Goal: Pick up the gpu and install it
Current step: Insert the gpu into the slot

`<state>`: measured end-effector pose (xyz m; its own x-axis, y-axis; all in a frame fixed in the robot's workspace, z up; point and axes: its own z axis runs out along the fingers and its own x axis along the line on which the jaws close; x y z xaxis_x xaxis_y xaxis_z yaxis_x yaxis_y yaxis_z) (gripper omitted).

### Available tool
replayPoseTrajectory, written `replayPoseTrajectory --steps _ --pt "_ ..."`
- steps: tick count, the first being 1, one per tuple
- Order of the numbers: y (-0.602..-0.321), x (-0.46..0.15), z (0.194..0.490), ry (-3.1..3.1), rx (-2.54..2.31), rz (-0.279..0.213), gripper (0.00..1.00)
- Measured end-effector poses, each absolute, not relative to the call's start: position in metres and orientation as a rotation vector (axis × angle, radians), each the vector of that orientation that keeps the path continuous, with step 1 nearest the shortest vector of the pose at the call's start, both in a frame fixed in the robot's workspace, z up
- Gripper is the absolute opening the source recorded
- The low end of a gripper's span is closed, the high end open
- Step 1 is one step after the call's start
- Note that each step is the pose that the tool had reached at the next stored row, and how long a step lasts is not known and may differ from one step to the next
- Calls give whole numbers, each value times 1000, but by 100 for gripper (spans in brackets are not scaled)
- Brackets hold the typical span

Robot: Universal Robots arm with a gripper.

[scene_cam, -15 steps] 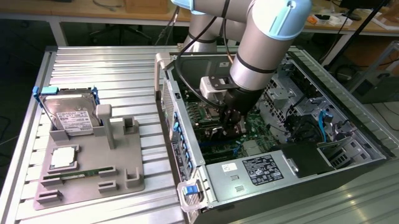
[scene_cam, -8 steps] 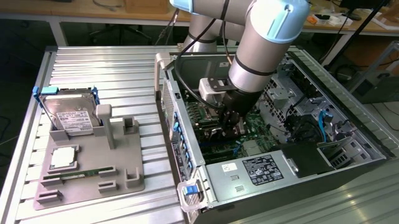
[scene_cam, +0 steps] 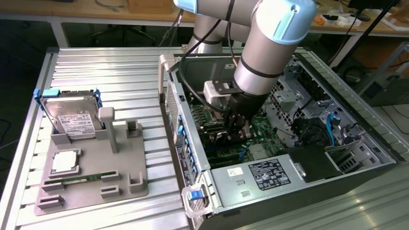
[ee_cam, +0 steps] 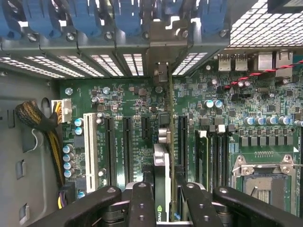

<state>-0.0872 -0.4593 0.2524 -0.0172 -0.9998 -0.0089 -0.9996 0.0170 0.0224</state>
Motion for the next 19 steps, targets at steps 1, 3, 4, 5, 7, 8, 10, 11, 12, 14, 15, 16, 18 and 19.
replayPoseTrajectory --steps 1,3,4,5,7,8,10,11,12,14,15,16,18,19 --pt "-459 -87 251 -2233 2195 -35 27" --pt "-459 -88 248 -2234 2196 -35 27" --pt "-459 -88 246 -2234 2196 -35 27" --pt "-459 -88 244 -2234 2196 -35 27" --pt "-459 -88 244 -2234 2196 -35 27" --pt "-459 -88 244 -2233 2196 -35 27" --pt "-459 -88 243 -2234 2196 -35 27" --pt "-459 -88 243 -2234 2196 -35 27" --pt "-459 -88 243 -2234 2196 -35 27" --pt "-459 -88 243 -2235 2197 -36 27" --pt "-459 -88 243 -2235 2197 -36 28" --pt "-459 -88 243 -2235 2197 -35 34" --pt "-459 -88 251 -2234 2196 -35 46" --pt "-459 -88 255 -2234 2196 -35 46"
